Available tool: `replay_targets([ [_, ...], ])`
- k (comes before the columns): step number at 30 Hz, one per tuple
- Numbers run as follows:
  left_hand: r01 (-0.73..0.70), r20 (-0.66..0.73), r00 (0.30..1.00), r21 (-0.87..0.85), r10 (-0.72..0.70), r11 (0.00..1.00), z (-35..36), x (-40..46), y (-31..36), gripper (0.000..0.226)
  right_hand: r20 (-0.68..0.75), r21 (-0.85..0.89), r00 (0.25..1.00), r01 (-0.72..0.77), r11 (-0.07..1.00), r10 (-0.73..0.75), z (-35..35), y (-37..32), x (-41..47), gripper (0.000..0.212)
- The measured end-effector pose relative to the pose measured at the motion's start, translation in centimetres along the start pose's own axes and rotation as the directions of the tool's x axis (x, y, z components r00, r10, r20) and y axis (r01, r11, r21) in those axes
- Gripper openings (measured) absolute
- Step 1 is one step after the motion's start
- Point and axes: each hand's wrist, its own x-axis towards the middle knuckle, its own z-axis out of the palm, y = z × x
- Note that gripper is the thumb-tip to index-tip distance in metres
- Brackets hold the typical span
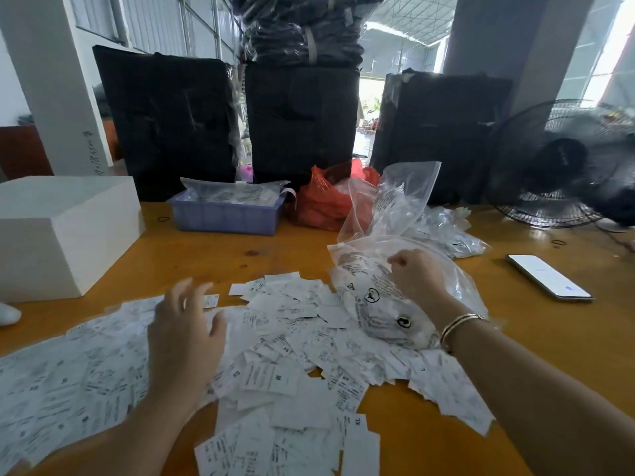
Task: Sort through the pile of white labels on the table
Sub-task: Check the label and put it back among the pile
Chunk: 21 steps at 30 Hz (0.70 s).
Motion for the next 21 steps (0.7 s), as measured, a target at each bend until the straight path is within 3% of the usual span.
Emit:
replay_targets([
  [3,-0.14,0.017,0.99,0.028,0.139,0.99,0.2,-0.1,0.1,0.037,0.262,-0.379,0.961,0.021,0.925,0.085,0.6,2.2,0.4,0.045],
  [5,-0.259,0.047,0.965,-0.022,0.26,0.966,0.4,-0.5,0.5,0.03,0.302,-0.416,0.944,0.007,0.909,0.131,0.9,2.4,0.3,0.049],
  [9,-0.418,0.192,0.873,-0.176,0.448,0.891,1.0,-1.4,1.3,0.025,0.196,-0.267,0.975,-0.046,0.962,0.101,1.0,1.6,0.2,0.021],
  [12,-0.416,0.264,0.83,-0.296,0.492,0.86,1.5,-1.7,1.1,0.025,0.193,-0.183,0.971,-0.107,0.977,0.143,0.8,1.4,0.4,0.025],
  [15,-0.42,0.261,0.823,-0.318,0.504,0.85,1.6,-1.6,1.0,0.025,0.137,-0.263,0.986,-0.061,0.963,0.1,0.7,1.6,0.3,0.034],
  [21,-0.42,0.257,0.823,-0.325,0.506,0.848,1.6,-1.6,1.0,0.025,-0.073,-0.456,0.984,0.115,0.882,-0.166,0.1,1.5,0.0,0.041],
])
